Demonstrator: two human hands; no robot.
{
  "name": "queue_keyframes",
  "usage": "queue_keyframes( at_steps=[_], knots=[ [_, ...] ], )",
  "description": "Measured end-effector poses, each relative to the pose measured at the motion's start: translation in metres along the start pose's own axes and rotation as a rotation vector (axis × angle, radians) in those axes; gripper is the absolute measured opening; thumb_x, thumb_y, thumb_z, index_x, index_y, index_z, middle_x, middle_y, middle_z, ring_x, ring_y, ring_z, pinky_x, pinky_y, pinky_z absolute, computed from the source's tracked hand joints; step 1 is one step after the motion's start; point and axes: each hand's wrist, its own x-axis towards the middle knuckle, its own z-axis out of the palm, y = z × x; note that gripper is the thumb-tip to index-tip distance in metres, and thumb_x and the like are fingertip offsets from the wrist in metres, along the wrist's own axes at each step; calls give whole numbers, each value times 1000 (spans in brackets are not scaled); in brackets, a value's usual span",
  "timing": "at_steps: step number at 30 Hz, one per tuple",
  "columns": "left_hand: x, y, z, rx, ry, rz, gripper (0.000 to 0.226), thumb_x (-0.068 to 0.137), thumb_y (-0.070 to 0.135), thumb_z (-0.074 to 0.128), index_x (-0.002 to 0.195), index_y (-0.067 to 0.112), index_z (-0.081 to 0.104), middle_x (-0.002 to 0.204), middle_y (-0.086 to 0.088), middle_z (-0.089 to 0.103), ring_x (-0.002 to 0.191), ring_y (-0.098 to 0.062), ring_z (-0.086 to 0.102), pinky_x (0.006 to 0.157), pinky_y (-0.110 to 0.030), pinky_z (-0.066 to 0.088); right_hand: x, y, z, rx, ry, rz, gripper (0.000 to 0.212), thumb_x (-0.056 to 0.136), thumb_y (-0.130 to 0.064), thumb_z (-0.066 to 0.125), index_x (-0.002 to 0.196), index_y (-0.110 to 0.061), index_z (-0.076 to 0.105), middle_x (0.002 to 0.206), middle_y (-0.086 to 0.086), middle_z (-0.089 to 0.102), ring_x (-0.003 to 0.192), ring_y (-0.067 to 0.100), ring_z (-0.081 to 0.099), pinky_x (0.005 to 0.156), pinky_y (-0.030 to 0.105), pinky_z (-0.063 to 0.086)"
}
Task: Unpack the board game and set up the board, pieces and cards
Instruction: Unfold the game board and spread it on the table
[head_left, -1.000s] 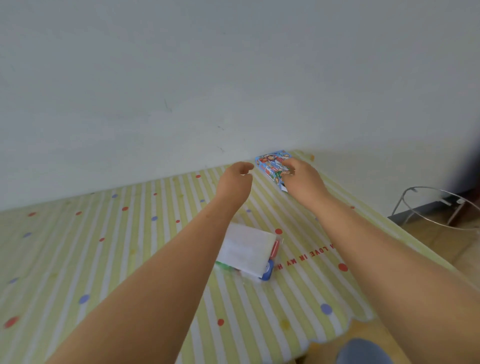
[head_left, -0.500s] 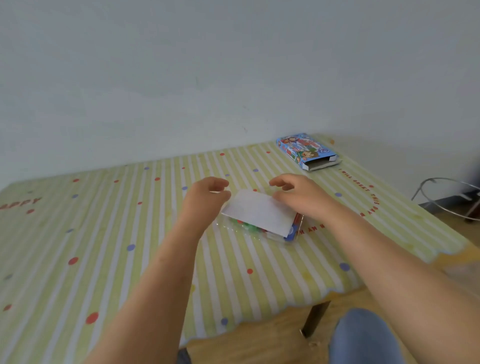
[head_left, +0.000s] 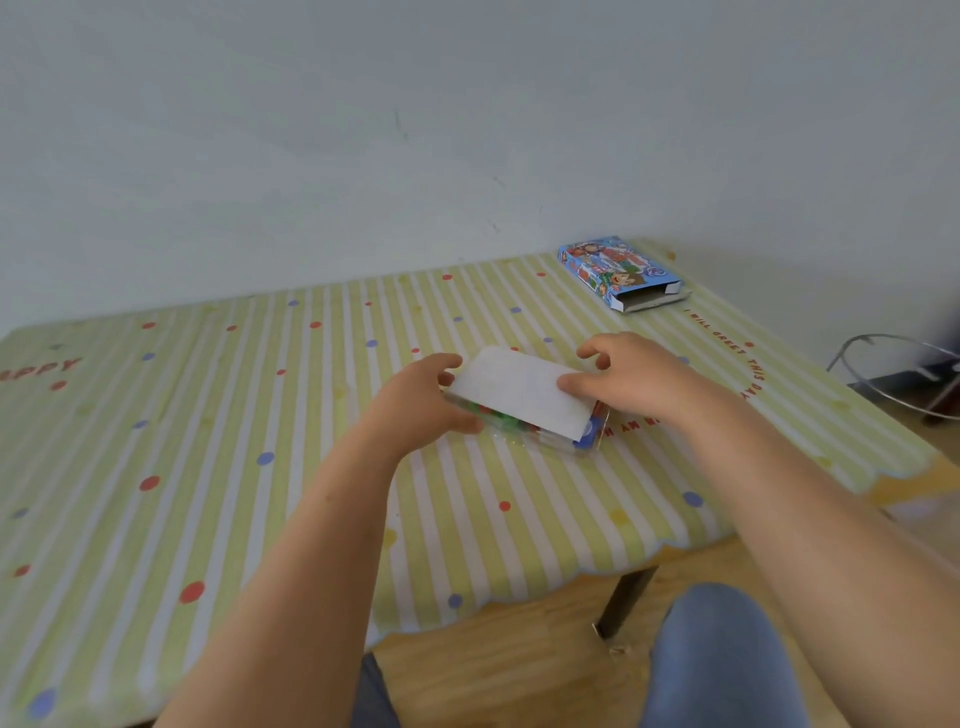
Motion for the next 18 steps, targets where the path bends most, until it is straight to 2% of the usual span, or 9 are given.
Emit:
queue_keyframes(
  at_steps=[4, 8, 11, 15, 18],
  knots=[
    [2, 1, 1, 25, 11, 7, 82, 69, 17, 81, 141, 26, 43, 123, 5, 57, 106, -16, 58, 89, -30, 44, -3, 1, 0, -56, 6, 39, 67, 82, -61, 61, 135, -21, 51, 132, 2, 55, 98, 19, 60, 82, 33, 50],
    [3, 3, 1, 45, 10, 8, 85, 67, 16, 82, 142, 23, 43, 120, 6, 57, 107, -17, 59, 95, -35, 46, -4, -4, 0, -2, 8, 50, 64, 85, -56, 61, 135, -18, 51, 130, 3, 55, 89, 19, 62, 74, 32, 53],
    [3, 8, 4, 68, 35, 18, 86, 66, 19, 83, 143, 21, 42, 122, 6, 56, 107, -17, 58, 92, -33, 46, -2, -4, -2, 16, 51, 53, 61, 86, -53, 61, 136, -19, 50, 132, 3, 53, 99, 21, 60, 76, 32, 50],
    [4, 23, 12, 80, 67, 41, 83, 67, 23, 82, 141, 17, 44, 126, 4, 56, 107, -17, 58, 83, -28, 42, 2, 3, -10, 71, 106, 66, 61, 86, -50, 61, 138, -20, 49, 134, 4, 52, 103, 21, 59, 80, 31, 46],
    [3, 37, 20, 91, 84, 64, 58, 69, 21, 81, 122, 14, 58, 114, 0, 62, 96, -18, 60, 79, -29, 45, 5, 11, -17, 108, 143, 81, 60, 86, -47, 61, 139, -21, 47, 137, 5, 50, 114, 23, 56, 85, 32, 45]
  ],
)
